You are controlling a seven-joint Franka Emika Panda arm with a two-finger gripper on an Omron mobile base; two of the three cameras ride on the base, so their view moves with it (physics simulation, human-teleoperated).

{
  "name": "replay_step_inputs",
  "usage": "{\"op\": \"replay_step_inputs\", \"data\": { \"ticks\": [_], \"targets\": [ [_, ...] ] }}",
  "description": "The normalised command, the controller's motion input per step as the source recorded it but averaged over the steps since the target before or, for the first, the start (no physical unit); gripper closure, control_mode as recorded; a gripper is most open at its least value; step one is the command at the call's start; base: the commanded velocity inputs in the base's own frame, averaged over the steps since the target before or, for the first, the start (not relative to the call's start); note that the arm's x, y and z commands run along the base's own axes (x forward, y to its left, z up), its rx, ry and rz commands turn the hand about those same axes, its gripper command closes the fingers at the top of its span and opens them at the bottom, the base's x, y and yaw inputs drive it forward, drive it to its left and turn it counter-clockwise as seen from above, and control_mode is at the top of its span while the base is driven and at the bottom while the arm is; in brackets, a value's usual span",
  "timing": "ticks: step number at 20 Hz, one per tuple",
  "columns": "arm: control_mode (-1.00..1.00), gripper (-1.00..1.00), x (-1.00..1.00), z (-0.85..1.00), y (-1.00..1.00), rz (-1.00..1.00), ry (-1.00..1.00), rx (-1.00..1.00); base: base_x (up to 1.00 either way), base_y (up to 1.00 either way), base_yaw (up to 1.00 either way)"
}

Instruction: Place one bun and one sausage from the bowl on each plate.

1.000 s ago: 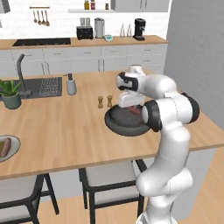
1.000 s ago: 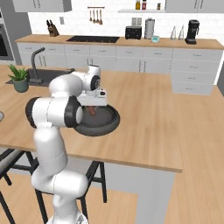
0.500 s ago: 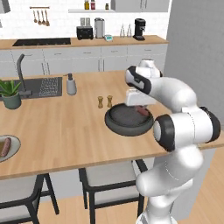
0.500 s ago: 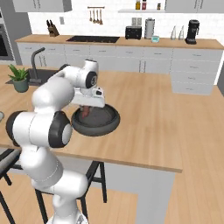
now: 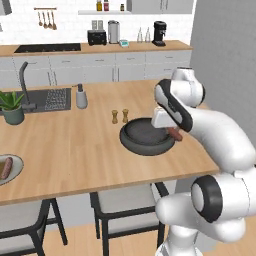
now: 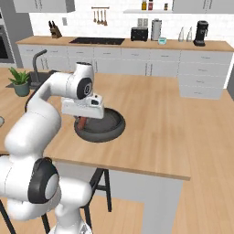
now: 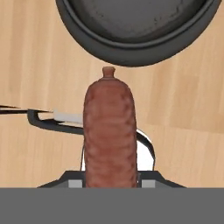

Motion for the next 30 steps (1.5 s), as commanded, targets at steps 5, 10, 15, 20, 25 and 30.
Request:
{"op": "replay_step_inputs", "data": {
  "ticks": [5,10,15,20,25,30],
  "targets": [
    [-1.00,1.00,-0.66,0.10,0.00,-0.14,0.00,-0.06,0.00,0.00,0.00],
    [-1.00,1.00,-0.22,0.07,0.00,-0.03,0.00,0.00,0.00,0.00,0.00],
    [1.00,1.00,-0.17,0.01,0.00,0.00,0.00,0.00,-0.10,0.00,0.00],
    [1.00,1.00,0.00,0.00,0.00,0.00,0.00,0.00,-0.70,0.74,0.00],
    [1.00,1.00,0.00,0.00,0.00,0.00,0.00,0.00,-0.01,1.00,0.00],
    [1.00,1.00,0.00,0.00,0.00,0.00,0.00,0.00,0.15,1.00,0.00]
  ]
}}
